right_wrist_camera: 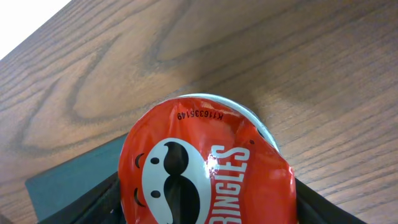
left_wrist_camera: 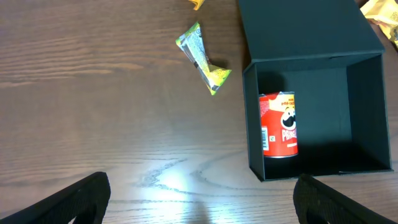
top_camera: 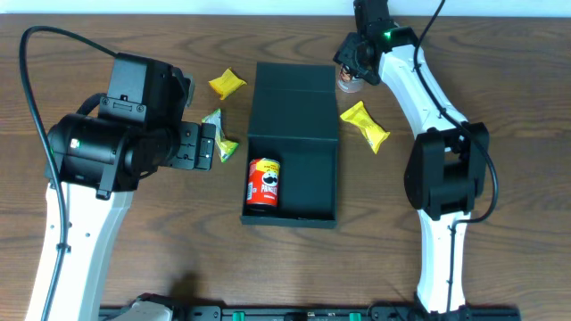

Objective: Pack container
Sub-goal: 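Move the right gripper to the tall red can behind the box and grasp it, then lift the tall can and carry it into the box beside the first can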

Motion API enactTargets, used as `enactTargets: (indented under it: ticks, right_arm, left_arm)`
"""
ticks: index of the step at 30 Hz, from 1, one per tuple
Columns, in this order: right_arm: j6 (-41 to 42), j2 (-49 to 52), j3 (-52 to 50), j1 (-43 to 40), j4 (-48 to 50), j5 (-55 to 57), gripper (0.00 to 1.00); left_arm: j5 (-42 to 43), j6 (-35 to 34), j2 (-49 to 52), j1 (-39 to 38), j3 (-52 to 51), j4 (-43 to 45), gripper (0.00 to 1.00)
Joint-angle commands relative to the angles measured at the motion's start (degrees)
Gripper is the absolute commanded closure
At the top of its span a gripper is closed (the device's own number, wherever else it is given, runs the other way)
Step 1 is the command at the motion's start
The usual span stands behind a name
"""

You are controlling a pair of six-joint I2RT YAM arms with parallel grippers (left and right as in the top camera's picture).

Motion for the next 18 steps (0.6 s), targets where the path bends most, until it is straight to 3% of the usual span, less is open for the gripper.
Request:
enactTargets:
  ticks: [1, 18]
  right_arm:
    - [-0.92, -0.74, 0.81, 0.46, -1.95, -1.22, 0.36]
    - [-5.09, -11.1, 0.83, 0.52, -17.62, -3.91, 0.36]
  left_arm:
    - [-0.44, 0.42, 0.22, -0.2, -0.28, -0.17, 0.05]
    - [-0.42, 0.37, 0.22, -0.2, -0.28, 0.11, 0.04]
